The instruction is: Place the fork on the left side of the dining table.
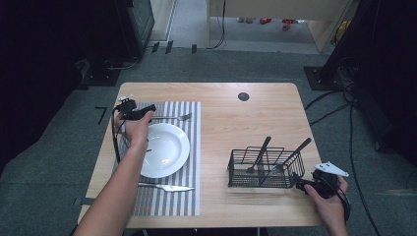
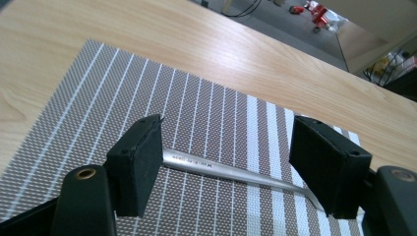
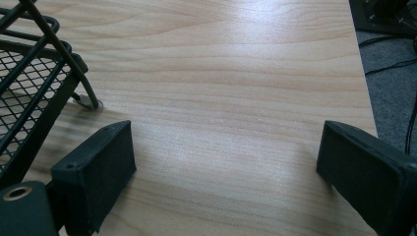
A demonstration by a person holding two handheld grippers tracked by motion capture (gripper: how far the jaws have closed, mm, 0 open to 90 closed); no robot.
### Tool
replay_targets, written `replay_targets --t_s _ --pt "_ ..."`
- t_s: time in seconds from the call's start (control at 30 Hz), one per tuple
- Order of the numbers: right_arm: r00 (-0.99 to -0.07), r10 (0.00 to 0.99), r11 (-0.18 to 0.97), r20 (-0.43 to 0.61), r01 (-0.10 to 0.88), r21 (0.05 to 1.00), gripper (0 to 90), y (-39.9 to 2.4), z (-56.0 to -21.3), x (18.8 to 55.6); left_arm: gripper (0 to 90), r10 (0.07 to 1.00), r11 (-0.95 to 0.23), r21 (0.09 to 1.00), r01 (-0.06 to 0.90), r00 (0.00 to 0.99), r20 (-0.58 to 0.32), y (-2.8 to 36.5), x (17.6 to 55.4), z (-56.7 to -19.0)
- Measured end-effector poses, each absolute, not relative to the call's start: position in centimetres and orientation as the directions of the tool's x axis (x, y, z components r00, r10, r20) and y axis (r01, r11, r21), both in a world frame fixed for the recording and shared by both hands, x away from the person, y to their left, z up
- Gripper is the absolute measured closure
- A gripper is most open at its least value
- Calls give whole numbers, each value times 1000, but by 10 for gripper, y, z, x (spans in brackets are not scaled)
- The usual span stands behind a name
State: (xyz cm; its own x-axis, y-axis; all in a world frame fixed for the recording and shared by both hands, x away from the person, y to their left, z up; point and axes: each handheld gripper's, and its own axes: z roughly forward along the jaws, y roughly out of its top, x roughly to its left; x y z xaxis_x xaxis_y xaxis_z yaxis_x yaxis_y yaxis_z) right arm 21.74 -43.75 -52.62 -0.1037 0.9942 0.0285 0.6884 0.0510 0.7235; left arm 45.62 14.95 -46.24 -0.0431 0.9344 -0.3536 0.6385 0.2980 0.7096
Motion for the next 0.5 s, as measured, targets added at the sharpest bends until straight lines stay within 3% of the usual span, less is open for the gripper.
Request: replay_targets --t_s 0.5 --pt "-107 994 53 29 689 723 64 -438 -526 218 200 945 191 788 586 107 -309 162 413 -435"
